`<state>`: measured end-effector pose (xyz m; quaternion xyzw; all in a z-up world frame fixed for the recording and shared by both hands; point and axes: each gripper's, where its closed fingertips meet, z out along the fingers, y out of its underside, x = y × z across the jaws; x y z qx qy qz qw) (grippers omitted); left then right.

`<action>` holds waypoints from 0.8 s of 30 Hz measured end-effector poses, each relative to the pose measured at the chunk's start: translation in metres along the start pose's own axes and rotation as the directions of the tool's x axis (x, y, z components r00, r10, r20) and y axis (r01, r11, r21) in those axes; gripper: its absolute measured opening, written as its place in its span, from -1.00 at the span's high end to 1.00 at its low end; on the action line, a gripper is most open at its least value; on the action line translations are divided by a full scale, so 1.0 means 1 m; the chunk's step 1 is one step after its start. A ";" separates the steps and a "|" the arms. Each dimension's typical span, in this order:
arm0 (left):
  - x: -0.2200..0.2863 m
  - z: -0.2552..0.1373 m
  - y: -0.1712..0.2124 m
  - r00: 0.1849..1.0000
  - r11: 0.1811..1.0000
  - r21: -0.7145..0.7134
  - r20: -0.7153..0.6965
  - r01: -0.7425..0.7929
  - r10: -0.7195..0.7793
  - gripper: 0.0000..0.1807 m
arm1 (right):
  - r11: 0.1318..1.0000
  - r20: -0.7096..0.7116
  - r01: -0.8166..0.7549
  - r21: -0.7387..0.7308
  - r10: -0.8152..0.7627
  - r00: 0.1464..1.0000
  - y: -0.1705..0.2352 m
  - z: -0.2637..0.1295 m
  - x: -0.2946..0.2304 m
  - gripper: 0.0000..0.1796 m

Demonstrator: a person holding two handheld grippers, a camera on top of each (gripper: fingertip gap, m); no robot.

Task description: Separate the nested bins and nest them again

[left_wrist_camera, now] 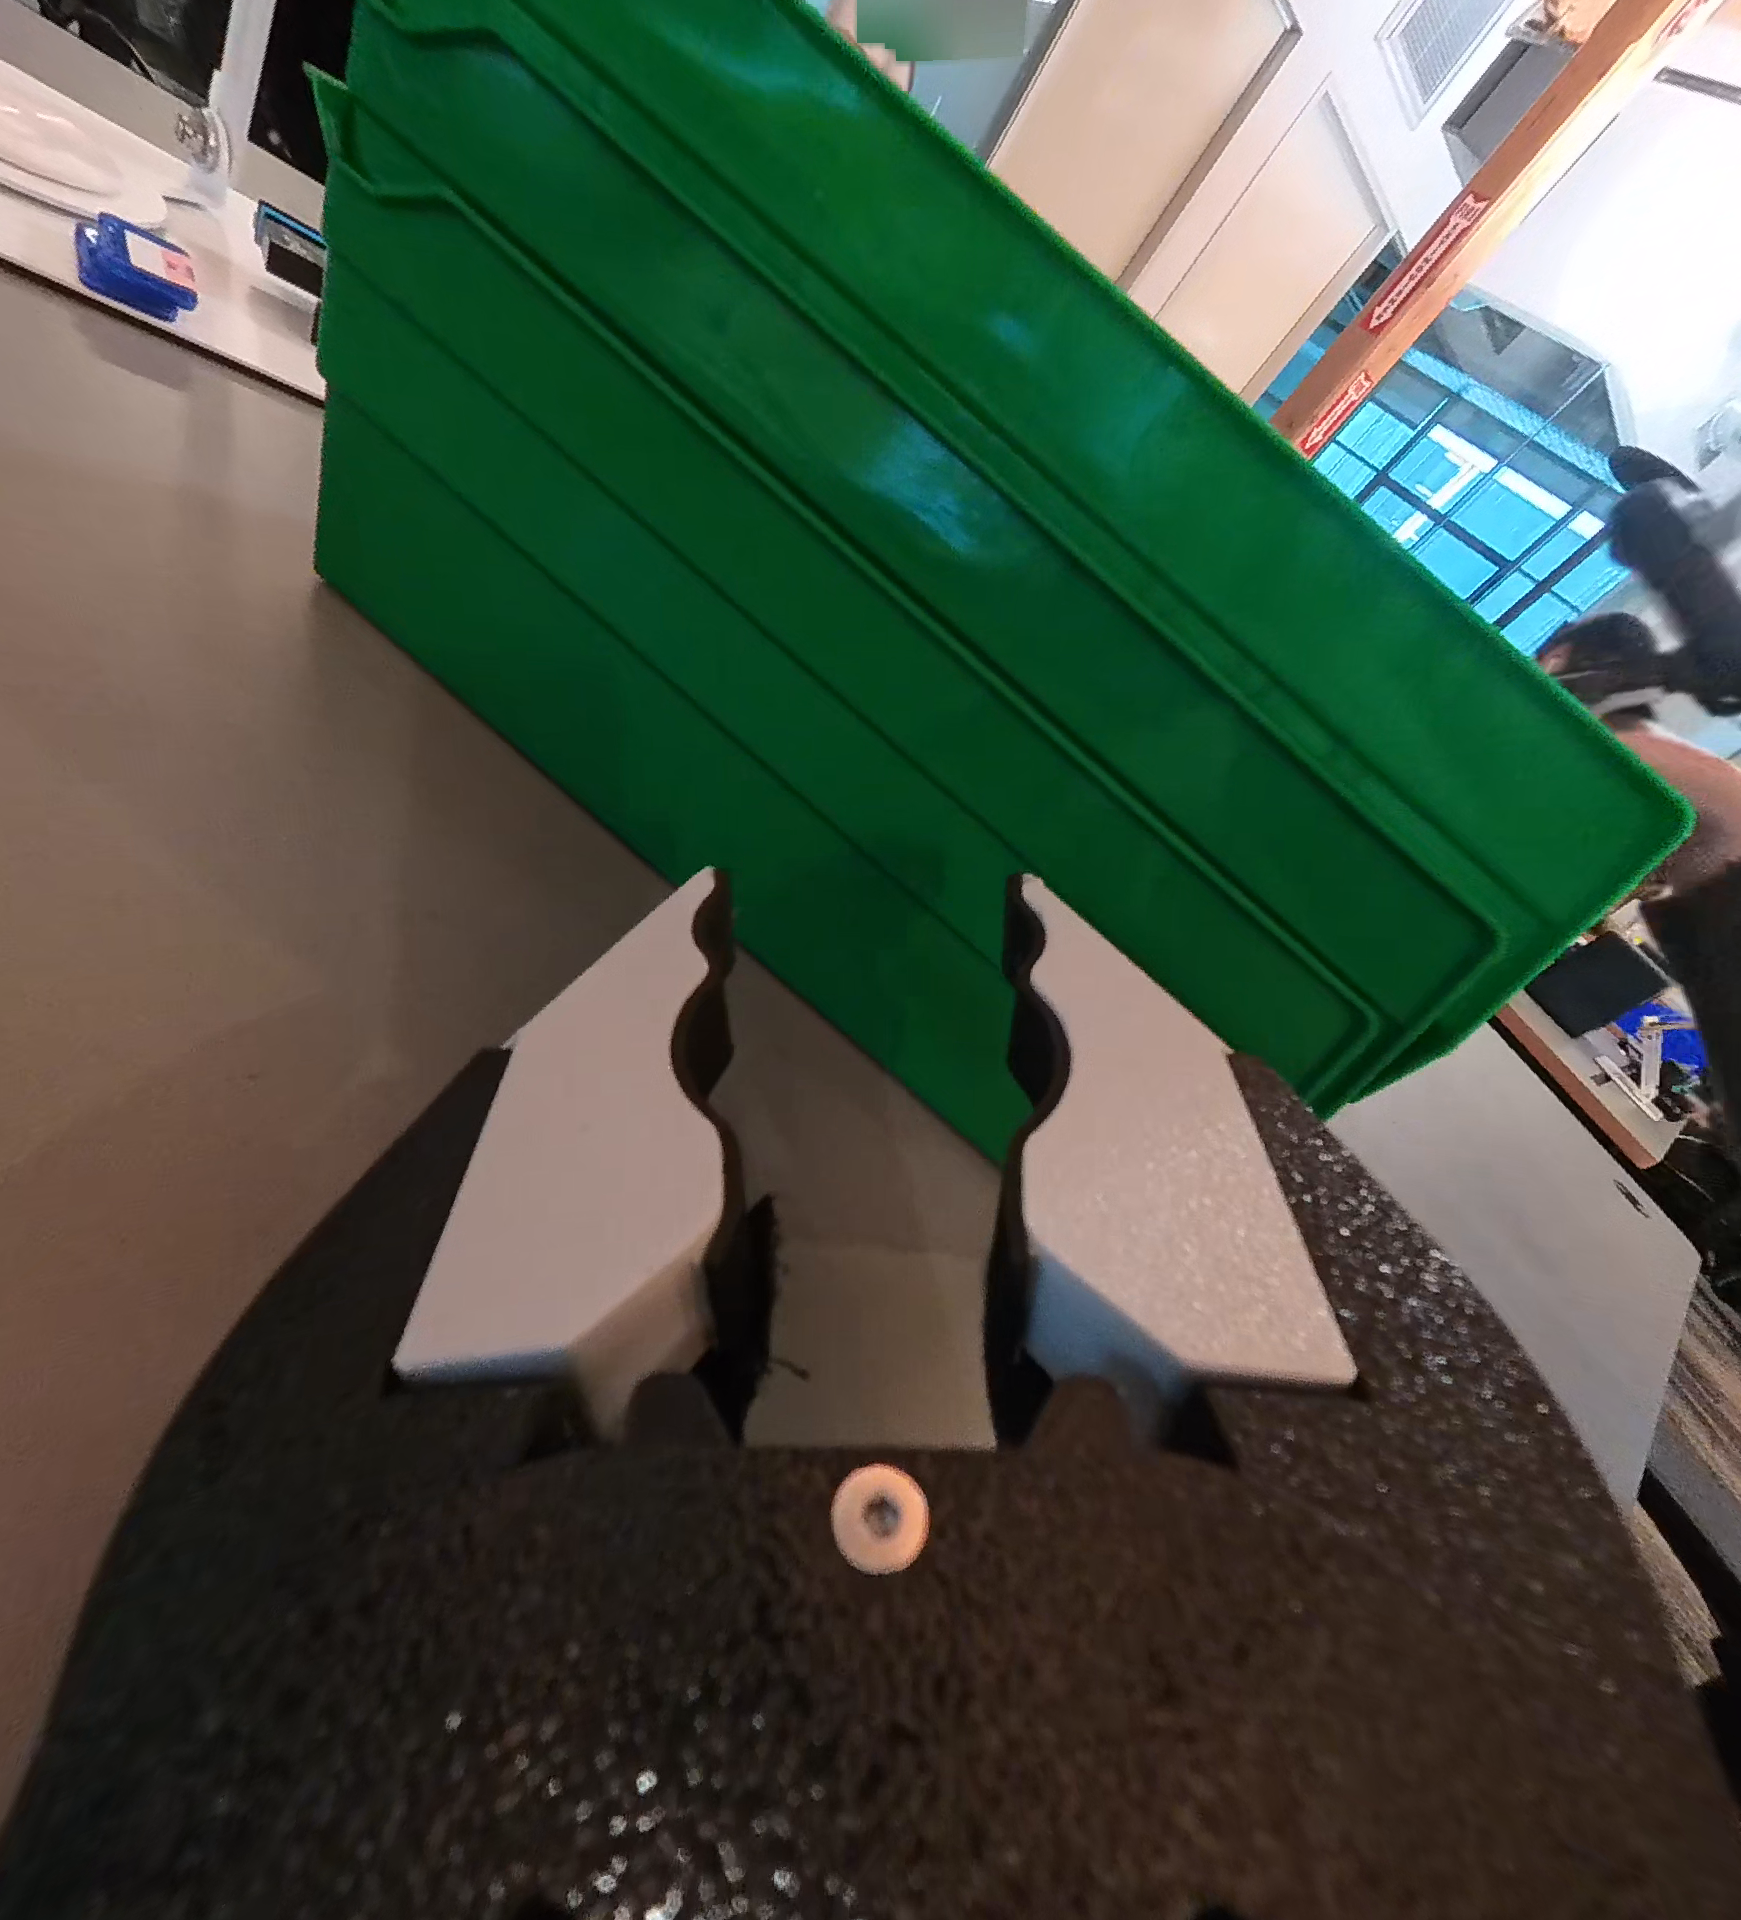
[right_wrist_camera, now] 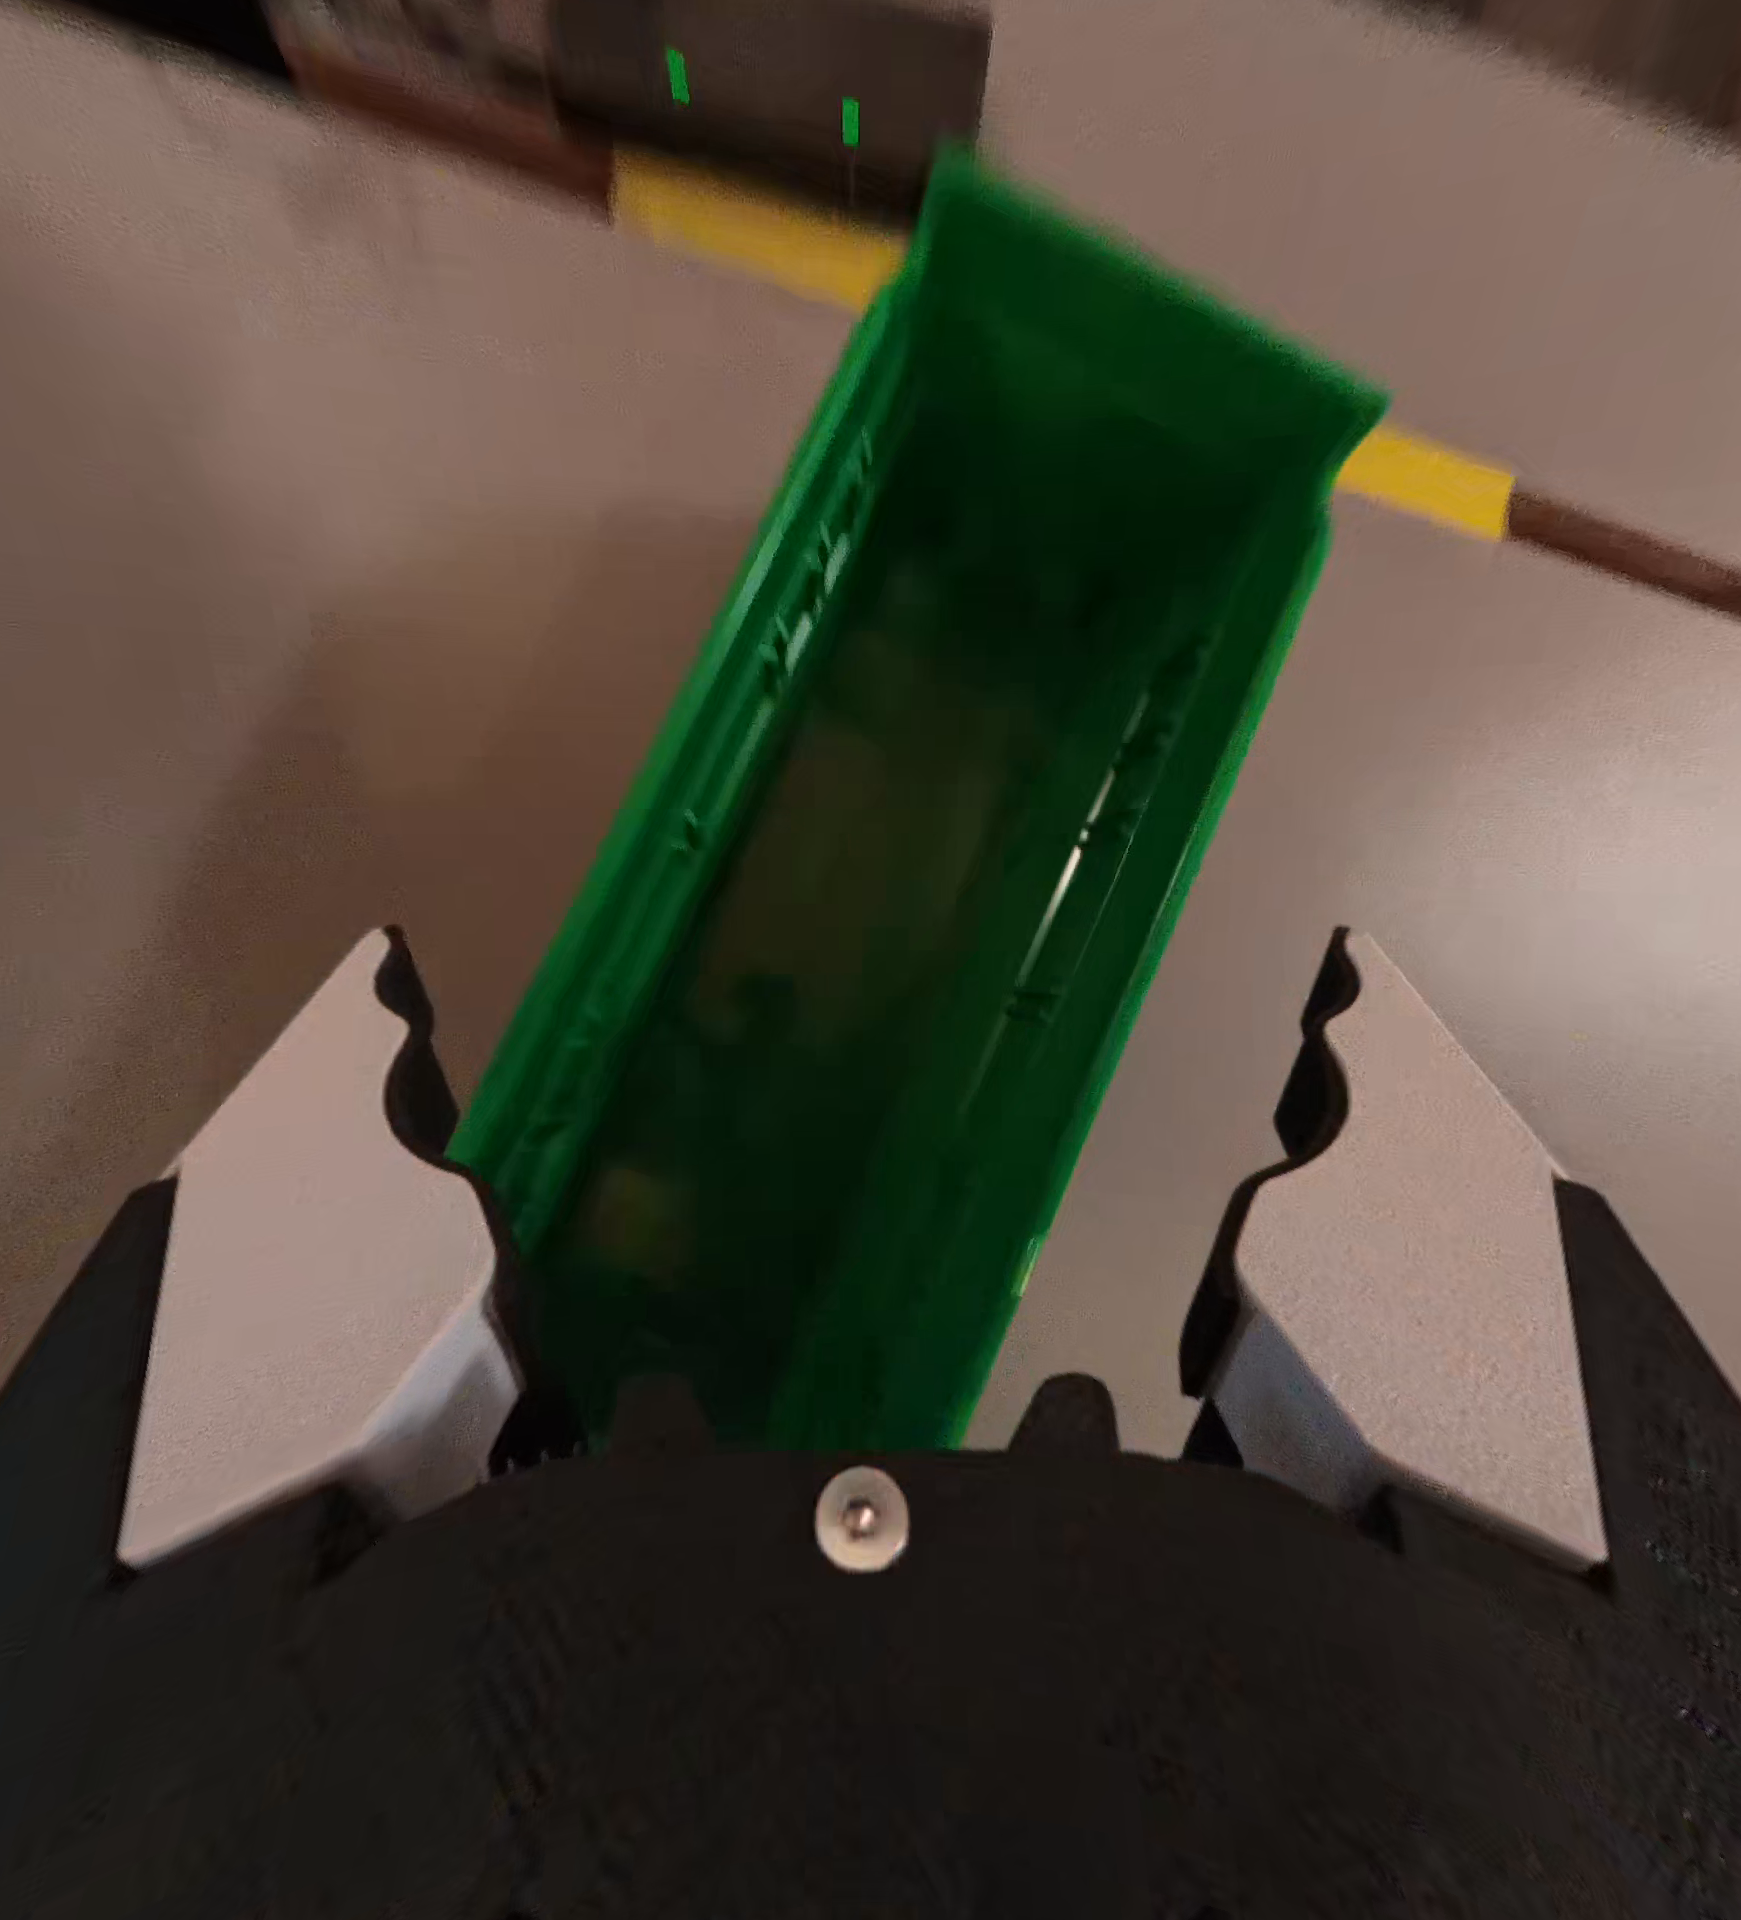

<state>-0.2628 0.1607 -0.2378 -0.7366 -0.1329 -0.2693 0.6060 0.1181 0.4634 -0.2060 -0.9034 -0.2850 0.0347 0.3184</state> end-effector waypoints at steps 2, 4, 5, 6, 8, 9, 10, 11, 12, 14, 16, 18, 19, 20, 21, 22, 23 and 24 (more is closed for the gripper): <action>0.000 0.000 0.000 1.000 1.000 0.000 -0.001 0.003 -0.003 0.45 | 0.990 0.001 0.032 -0.136 -0.032 0.999 0.016 0.017 0.002 -0.78; 0.000 0.000 0.000 1.000 1.000 0.003 -0.004 0.009 -0.009 0.44 | 0.980 0.024 -0.022 -0.199 0.027 0.999 0.022 0.028 -0.001 -0.78; 0.000 -0.001 -0.001 1.000 1.000 0.005 -0.006 0.010 -0.010 0.44 | 0.970 0.018 -0.073 -0.234 0.079 0.997 0.027 0.031 -0.001 -0.78; 0.000 -0.001 -0.001 1.000 1.000 0.006 -0.009 0.011 -0.011 0.44 | 0.955 0.025 -0.122 -0.269 0.134 0.991 0.032 0.033 -0.004 -0.78; 0.001 -0.001 -0.001 1.000 1.000 0.005 -0.016 0.016 -0.016 0.44 | 0.932 0.070 -0.177 -0.316 0.209 0.975 0.037 0.036 -0.012 -0.77; 0.001 -0.001 -0.001 1.000 1.000 0.004 -0.021 0.022 -0.022 0.44 | 0.925 0.081 -0.194 -0.326 0.232 0.969 0.038 0.037 -0.013 -0.73; 0.001 -0.001 -0.001 0.999 1.000 0.005 -0.026 0.028 -0.028 0.44 | 0.924 0.090 -0.207 -0.320 0.248 0.965 0.037 0.036 -0.012 -0.61; 0.002 -0.001 -0.001 0.999 0.999 0.007 -0.031 0.032 -0.032 0.44 | 0.927 0.103 -0.209 -0.313 0.252 0.962 0.035 0.035 -0.011 -0.54; 0.002 -0.001 -0.002 0.999 0.999 0.009 -0.035 0.036 -0.036 0.44 | 0.930 0.117 -0.207 -0.304 0.252 0.961 0.034 0.034 -0.011 -0.46; 0.002 -0.001 -0.002 0.998 0.999 0.009 -0.042 0.045 -0.045 0.44 | 0.934 0.119 -0.207 -0.291 0.250 0.961 0.033 0.032 -0.010 -0.37; 0.003 -0.001 -0.001 0.997 0.998 0.000 -0.052 0.065 -0.064 0.48 | 0.938 0.100 -0.184 -0.294 0.221 0.970 0.034 0.029 -0.010 -0.32; 0.003 -0.001 0.000 0.994 0.996 -0.005 -0.060 0.088 -0.088 0.49 | 0.945 0.103 -0.157 -0.287 0.194 0.976 0.030 0.023 -0.014 -0.29; 0.003 -0.001 0.000 0.993 0.996 -0.005 -0.064 0.094 -0.094 0.49 | 0.948 0.115 -0.156 -0.277 0.194 0.974 0.024 0.019 -0.018 -0.27; 0.003 -0.002 0.000 0.993 0.995 -0.003 -0.066 0.098 -0.098 0.49 | 0.951 0.132 -0.156 -0.266 0.197 0.971 0.018 0.014 -0.024 -0.26; 0.003 -0.002 -0.001 0.992 0.995 -0.001 -0.068 0.102 -0.102 0.49 | 0.956 0.155 -0.148 -0.254 0.191 0.969 0.011 0.007 -0.031 -0.25; 0.003 -0.002 -0.001 0.992 0.994 0.001 -0.069 0.105 -0.105 0.49 | 0.962 0.179 -0.127 -0.240 0.172 0.969 0.002 -0.001 -0.040 -0.24; 0.003 -0.002 -0.001 0.992 0.994 0.003 -0.071 0.108 -0.107 0.49 | 0.969 0.203 -0.094 -0.228 0.142 0.969 -0.006 -0.009 -0.051 -0.24; 0.003 -0.002 -0.002 0.991 0.994 0.004 -0.074 0.110 -0.109 0.49 | 0.976 0.229 -0.053 -0.210 0.101 0.968 -0.014 -0.019 -0.064 -0.23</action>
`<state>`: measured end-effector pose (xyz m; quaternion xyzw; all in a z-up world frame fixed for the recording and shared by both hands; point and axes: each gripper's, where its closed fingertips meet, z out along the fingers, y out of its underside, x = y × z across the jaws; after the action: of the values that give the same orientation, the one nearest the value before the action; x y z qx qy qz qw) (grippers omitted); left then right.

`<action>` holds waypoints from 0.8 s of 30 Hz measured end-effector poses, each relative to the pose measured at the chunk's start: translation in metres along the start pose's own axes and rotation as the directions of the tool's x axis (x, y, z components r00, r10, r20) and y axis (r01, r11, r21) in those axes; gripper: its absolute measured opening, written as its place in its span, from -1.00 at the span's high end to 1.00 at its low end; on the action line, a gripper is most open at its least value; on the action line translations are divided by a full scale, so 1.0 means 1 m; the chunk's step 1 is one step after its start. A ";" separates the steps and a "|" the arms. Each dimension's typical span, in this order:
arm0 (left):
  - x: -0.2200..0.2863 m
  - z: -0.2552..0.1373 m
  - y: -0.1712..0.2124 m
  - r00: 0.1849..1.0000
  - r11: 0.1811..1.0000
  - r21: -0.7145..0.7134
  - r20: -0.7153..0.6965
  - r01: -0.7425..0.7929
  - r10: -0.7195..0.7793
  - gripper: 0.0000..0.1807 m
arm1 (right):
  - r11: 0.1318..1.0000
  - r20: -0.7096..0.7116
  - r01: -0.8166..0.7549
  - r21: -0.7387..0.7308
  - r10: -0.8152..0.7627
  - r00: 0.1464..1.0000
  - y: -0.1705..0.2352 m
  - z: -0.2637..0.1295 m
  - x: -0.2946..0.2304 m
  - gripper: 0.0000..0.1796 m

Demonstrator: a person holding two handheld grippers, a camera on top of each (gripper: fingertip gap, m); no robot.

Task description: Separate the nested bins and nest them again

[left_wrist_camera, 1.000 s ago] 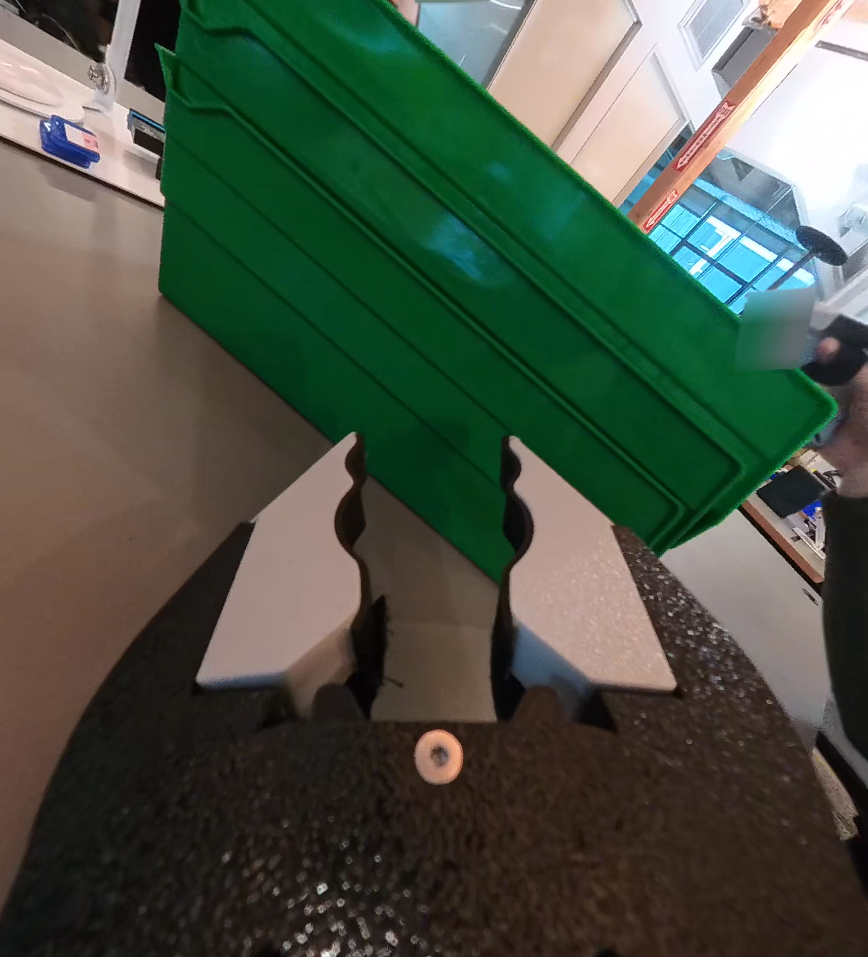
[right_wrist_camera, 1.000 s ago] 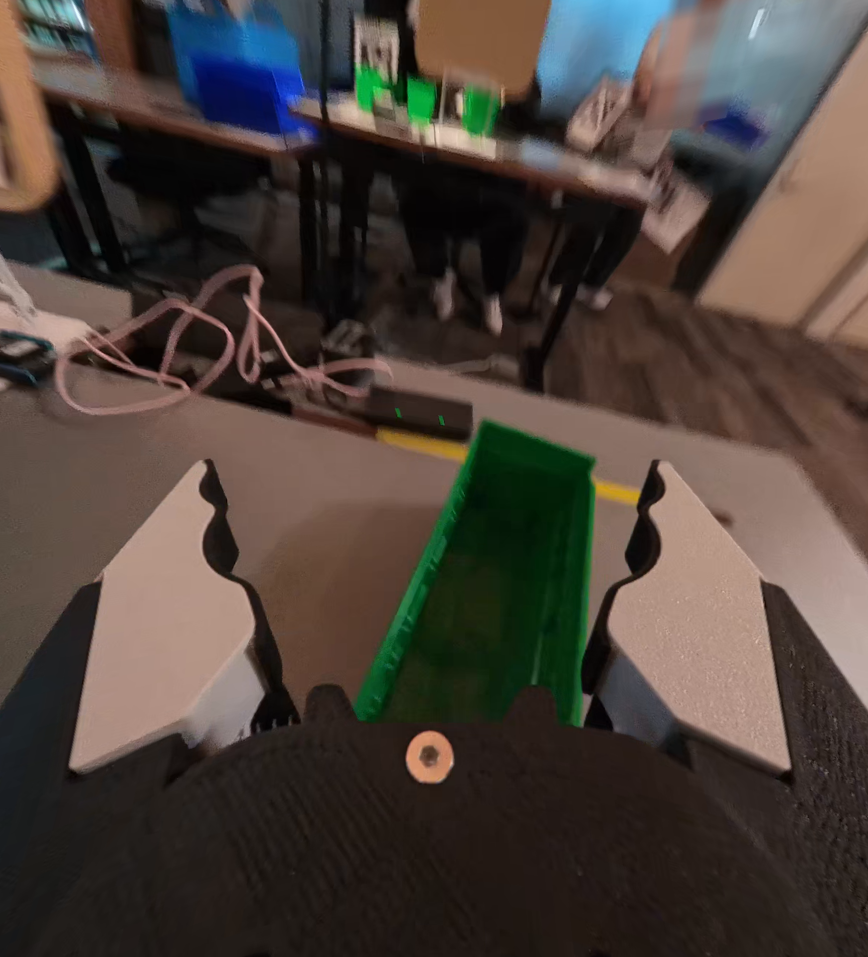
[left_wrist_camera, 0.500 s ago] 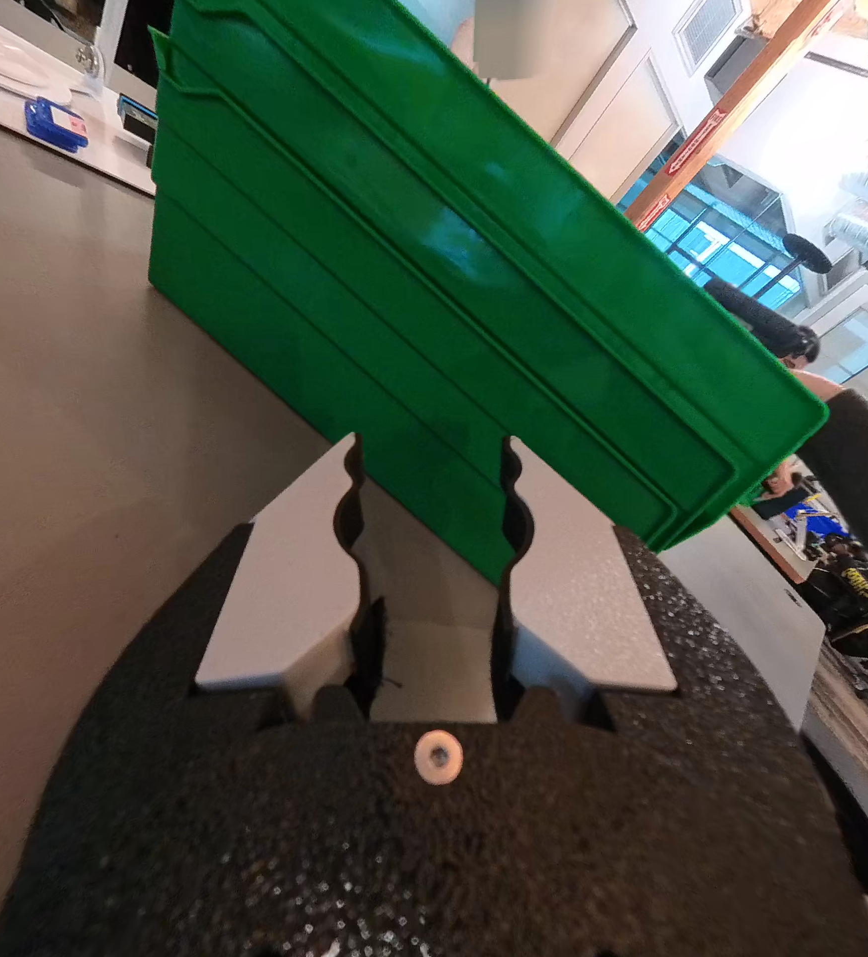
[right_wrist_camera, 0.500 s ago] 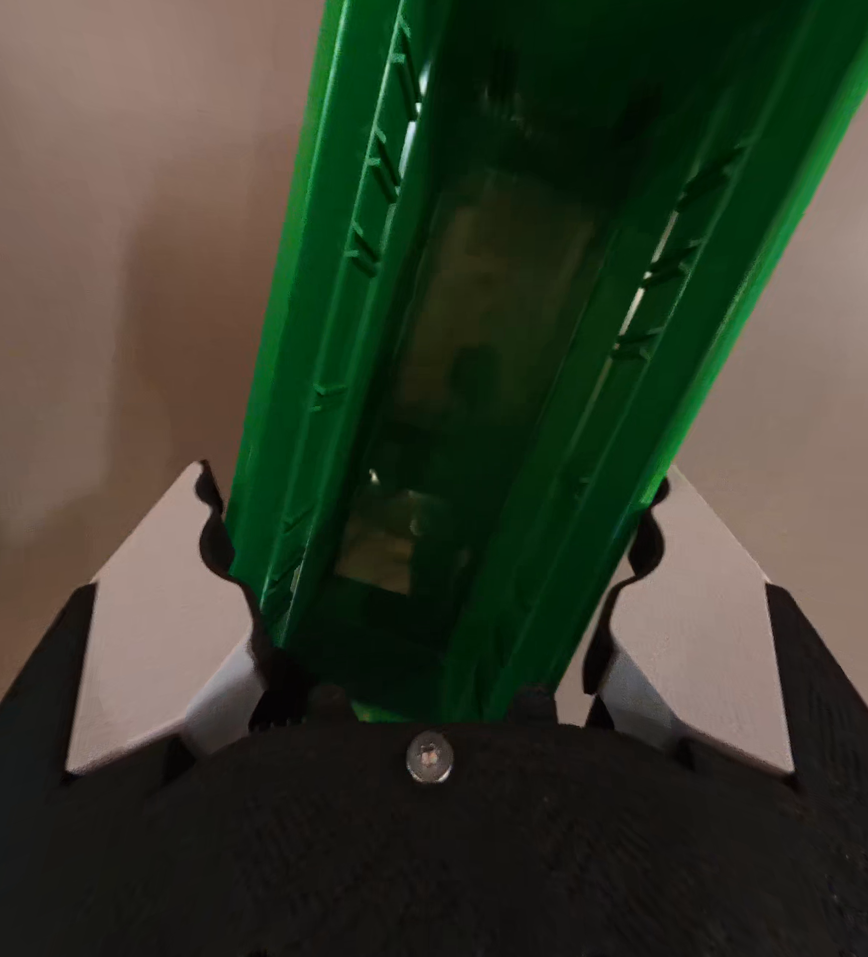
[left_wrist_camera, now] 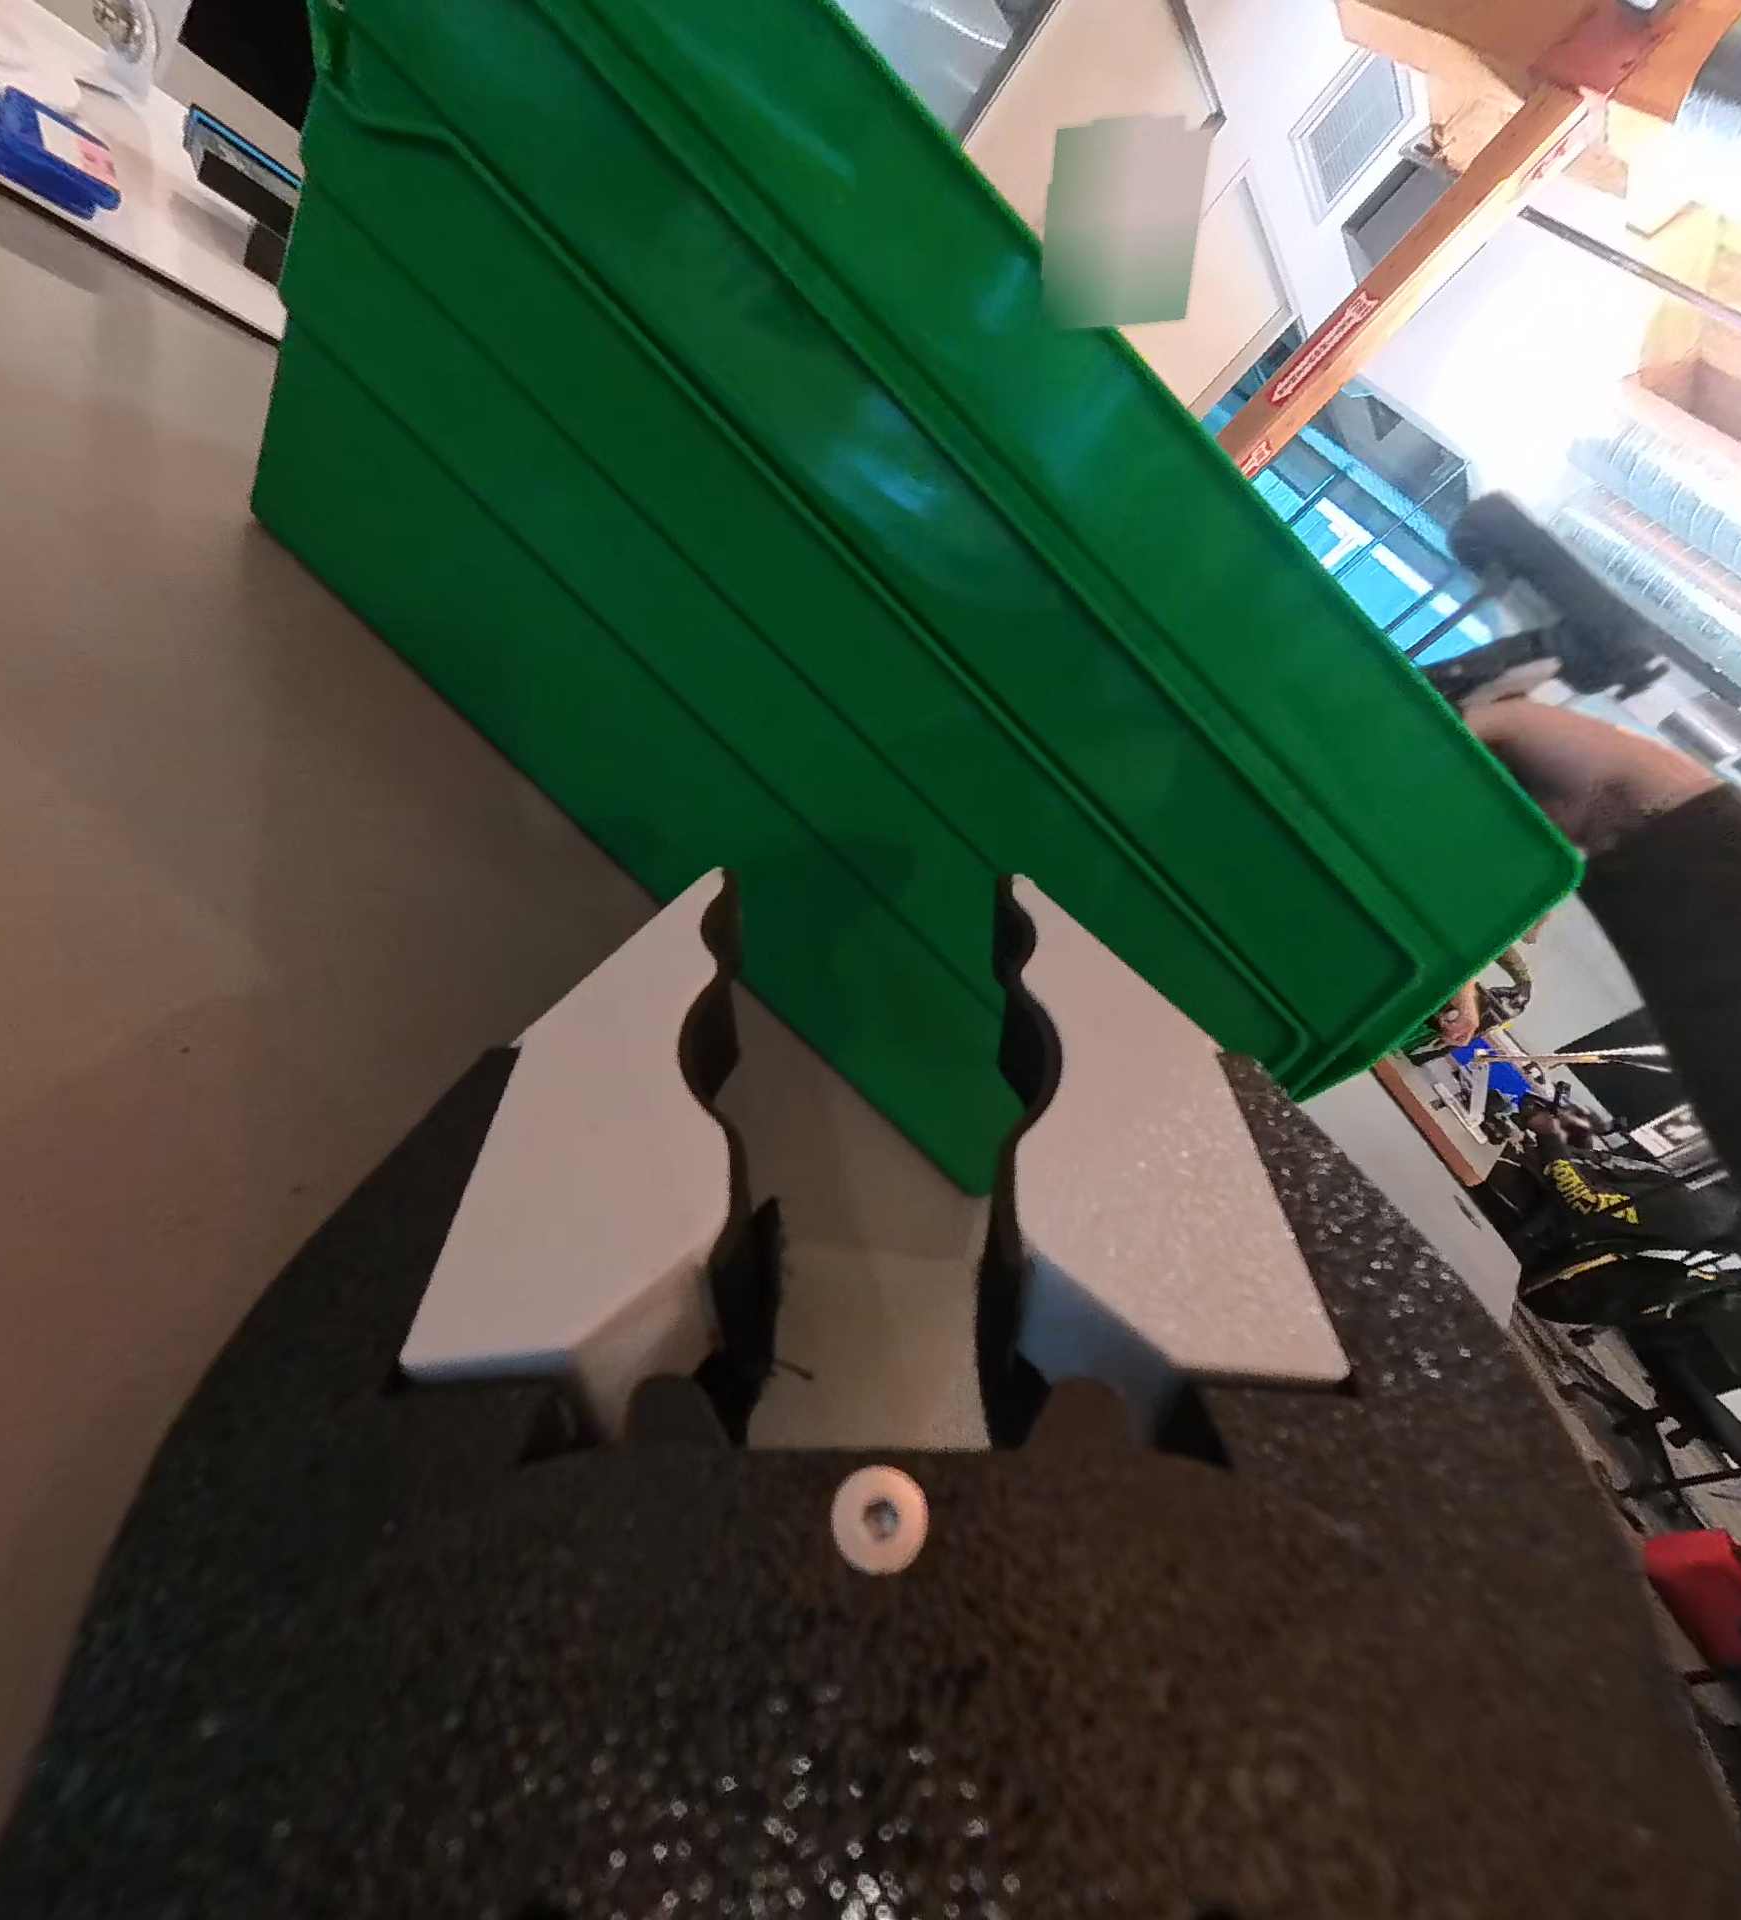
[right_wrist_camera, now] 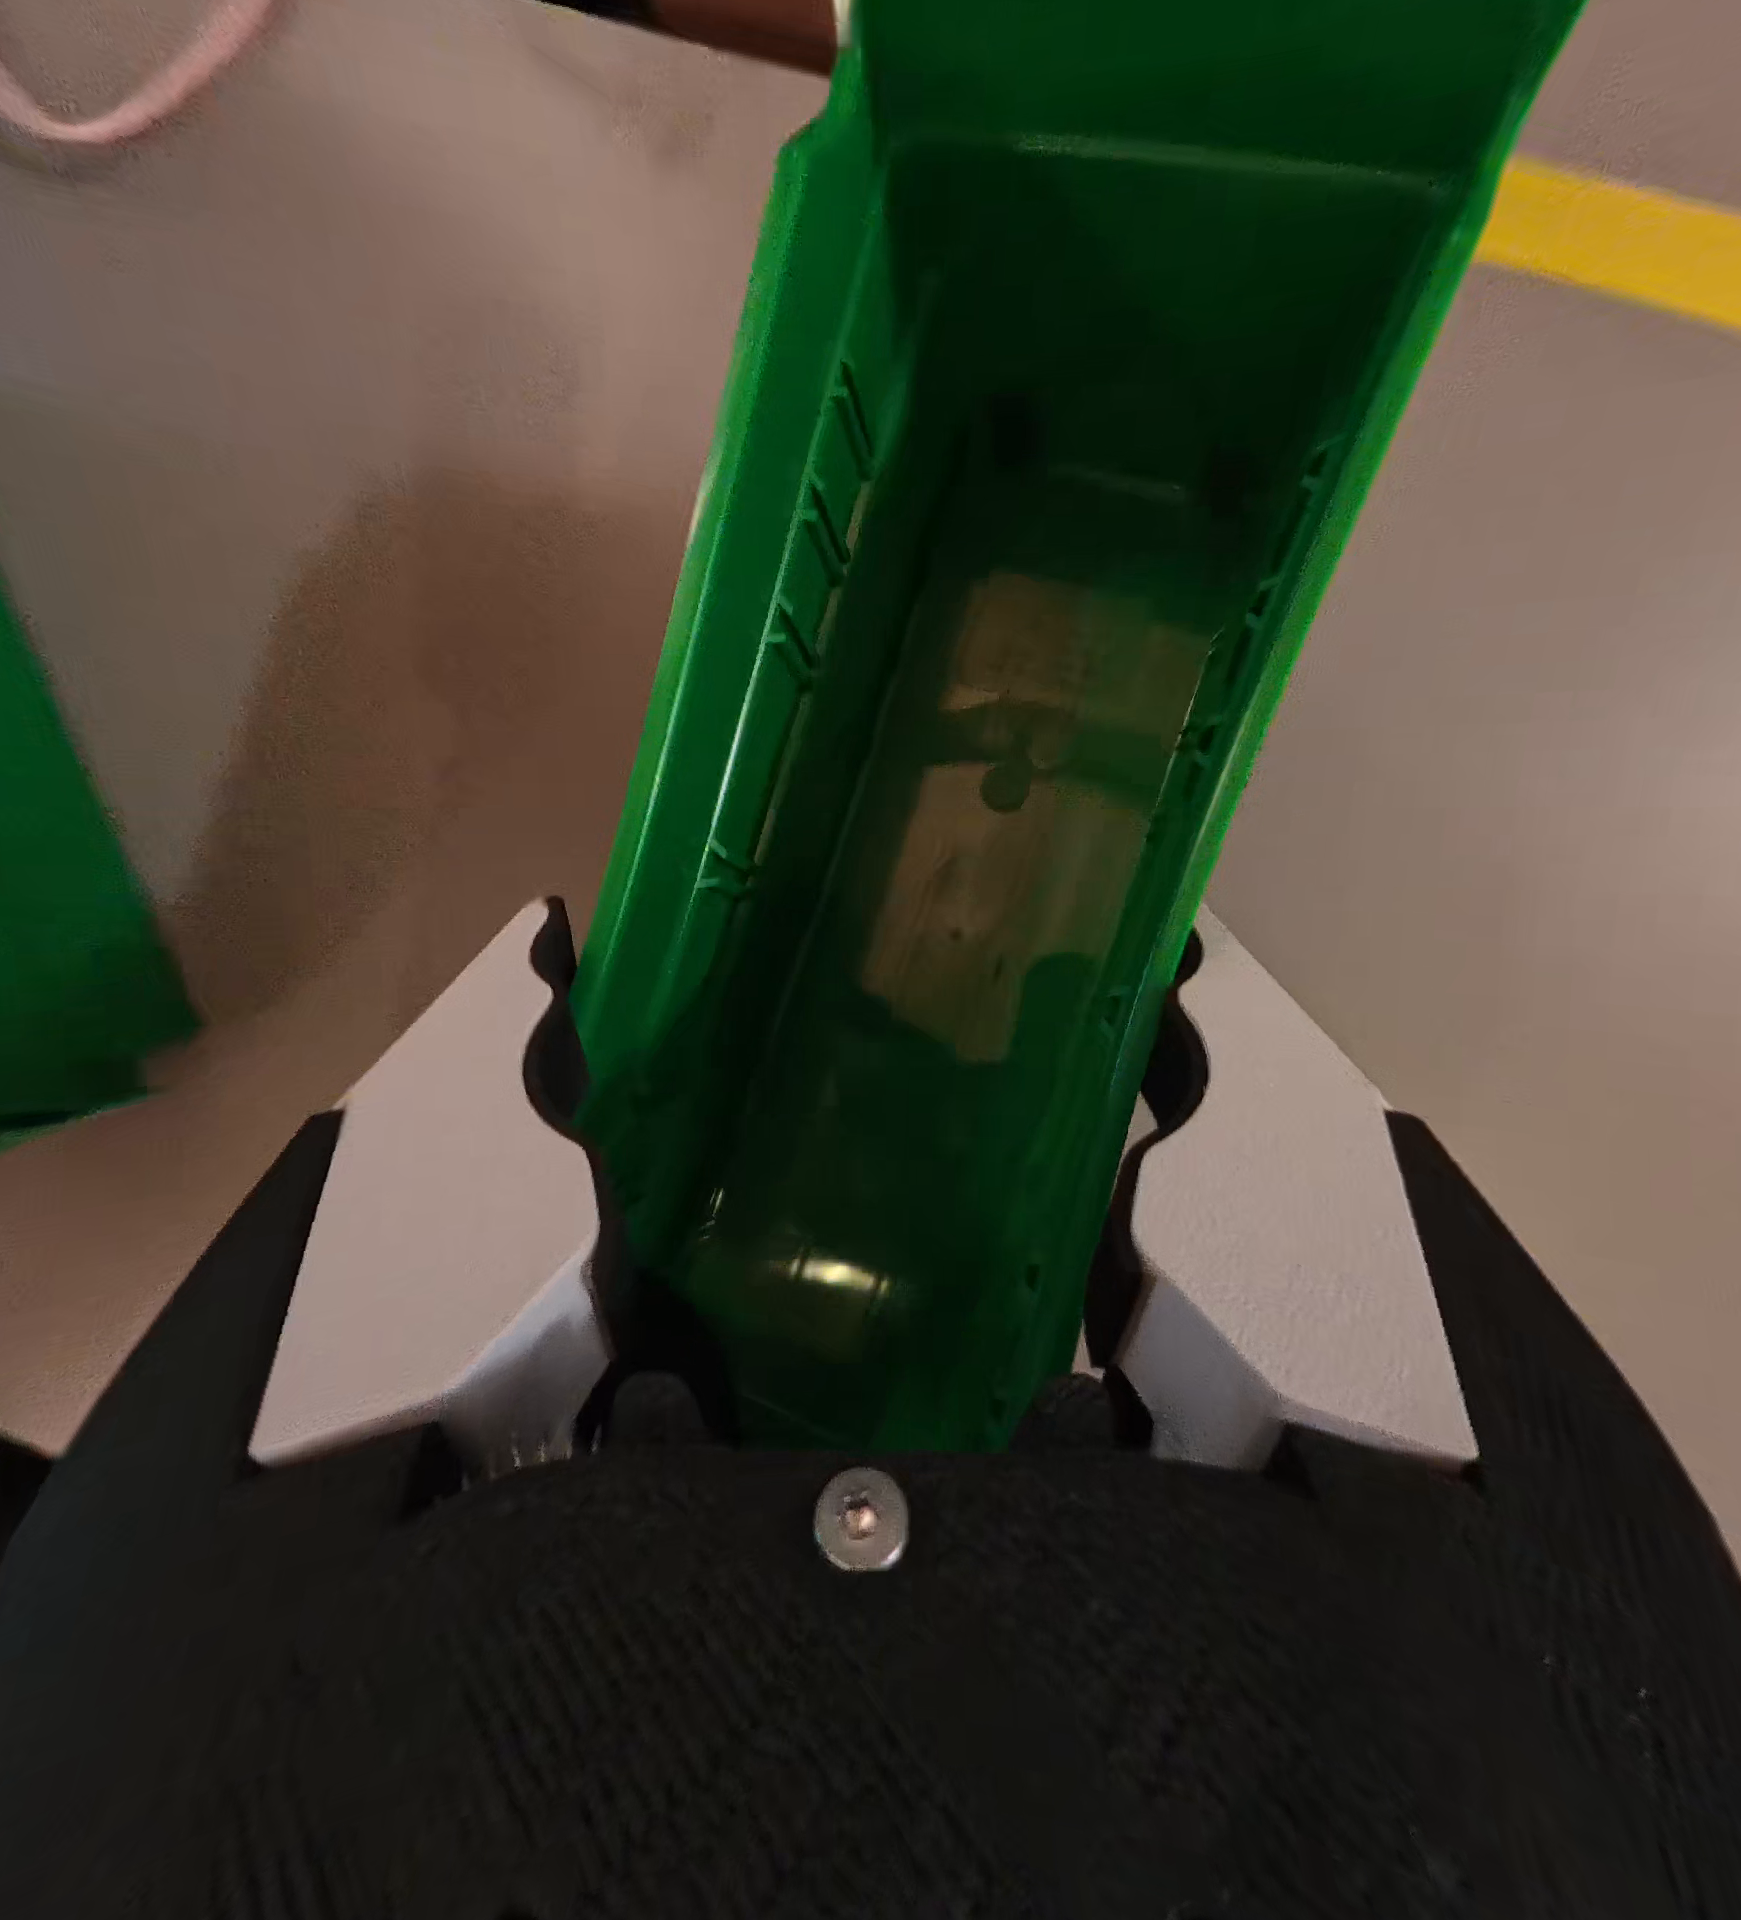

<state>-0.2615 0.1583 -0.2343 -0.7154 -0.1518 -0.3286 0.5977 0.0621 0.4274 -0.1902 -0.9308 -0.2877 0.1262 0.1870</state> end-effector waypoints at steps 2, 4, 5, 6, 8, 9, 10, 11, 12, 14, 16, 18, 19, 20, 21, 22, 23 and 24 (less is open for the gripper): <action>0.000 0.000 0.000 1.000 1.000 0.002 -0.002 0.003 -0.003 0.49 | 0.996 0.043 0.081 0.042 -0.083 0.996 -0.014 -0.016 -0.038 -0.22; 0.000 -0.001 -0.001 1.000 1.000 0.006 -0.005 0.003 -0.003 0.49 | 0.985 0.111 0.146 0.090 -0.156 0.982 -0.027 -0.032 -0.084 -0.21; 0.000 -0.001 -0.001 1.000 1.000 0.008 -0.005 0.004 -0.004 0.49 | 0.978 0.150 0.177 0.111 -0.193 0.970 -0.033 -0.040 -0.110 -0.21; 0.001 -0.001 -0.001 1.000 1.000 0.010 -0.006 0.005 -0.005 0.49 | 0.970 0.190 0.207 0.130 -0.229 0.955 -0.037 -0.047 -0.136 -0.21; 0.001 -0.001 -0.002 1.000 1.000 0.014 -0.010 0.007 -0.007 0.49 | 0.948 0.271 0.275 0.161 -0.310 0.911 -0.043 -0.058 -0.190 -0.21; 0.001 -0.002 -0.002 1.000 1.000 0.015 -0.010 0.008 -0.008 0.48 | 0.938 0.314 0.303 0.168 -0.342 0.886 -0.043 -0.062 -0.216 -0.21; 0.001 -0.002 -0.002 1.000 1.000 0.017 -0.010 0.009 -0.008 0.49 | 0.932 0.351 0.318 0.171 -0.359 0.864 -0.044 -0.066 -0.239 -0.21; 0.001 -0.002 -0.002 1.000 1.000 0.017 -0.011 0.009 -0.009 0.49 | 0.928 0.380 0.331 0.172 -0.373 0.847 -0.045 -0.068 -0.261 -0.21; 0.001 -0.002 -0.002 1.000 1.000 0.017 -0.012 0.010 -0.010 0.49 | 0.922 0.401 0.343 0.177 -0.386 0.831 -0.046 -0.069 -0.280 -0.20; 0.001 -0.002 -0.003 1.000 1.000 0.019 -0.013 0.012 -0.012 0.49 | 0.915 0.432 0.359 0.183 -0.403 0.807 -0.049 -0.068 -0.314 -0.21; 0.001 -0.002 -0.003 1.000 1.000 0.021 -0.015 0.015 -0.014 0.48 | 0.911 0.438 0.371 0.179 -0.411 0.799 -0.051 -0.062 -0.339 -0.21; 0.001 -0.002 -0.004 1.000 1.000 0.023 -0.018 0.019 -0.018 0.48 | 0.905 0.422 0.390 0.168 -0.424 0.801 -0.052 -0.051 -0.356 -0.21; 0.001 -0.002 -0.004 1.000 0.999 0.024 -0.021 0.021 -0.021 0.48 | 0.901 0.410 0.401 0.166 -0.433 0.803 -0.053 -0.046 -0.362 -0.21; 0.001 -0.003 -0.004 0.999 0.999 0.025 -0.024 0.024 -0.023 0.48 | 0.896 0.394 0.411 0.170 -0.444 0.805 -0.054 -0.042 -0.367 -0.21; 0.001 -0.003 -0.004 0.999 0.999 0.026 -0.027 0.026 -0.025 0.48 | 0.892 0.377 0.417 0.175 -0.452 0.808 -0.056 -0.038 -0.370 -0.21; 0.002 -0.003 -0.005 0.999 0.999 0.027 -0.029 0.028 -0.027 0.48 | 0.888 0.366 0.425 0.177 -0.460 0.809 -0.057 -0.035 -0.374 -0.21; 0.002 -0.003 -0.005 0.999 0.999 0.029 -0.031 0.030 -0.029 0.48 | 0.884 0.359 0.433 0.176 -0.468 0.808 -0.057 -0.032 -0.377 -0.21; 0.002 -0.003 -0.005 0.999 0.999 0.031 -0.033 0.033 -0.031 0.48 | 0.883 0.359 0.438 0.170 -0.470 0.807 -0.056 -0.029 -0.379 -0.21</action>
<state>-0.2645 0.1563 -0.2290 -0.6978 -0.1586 -0.3474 0.6061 -0.2597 0.2413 -0.0919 -0.7825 -0.5279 0.2717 0.1872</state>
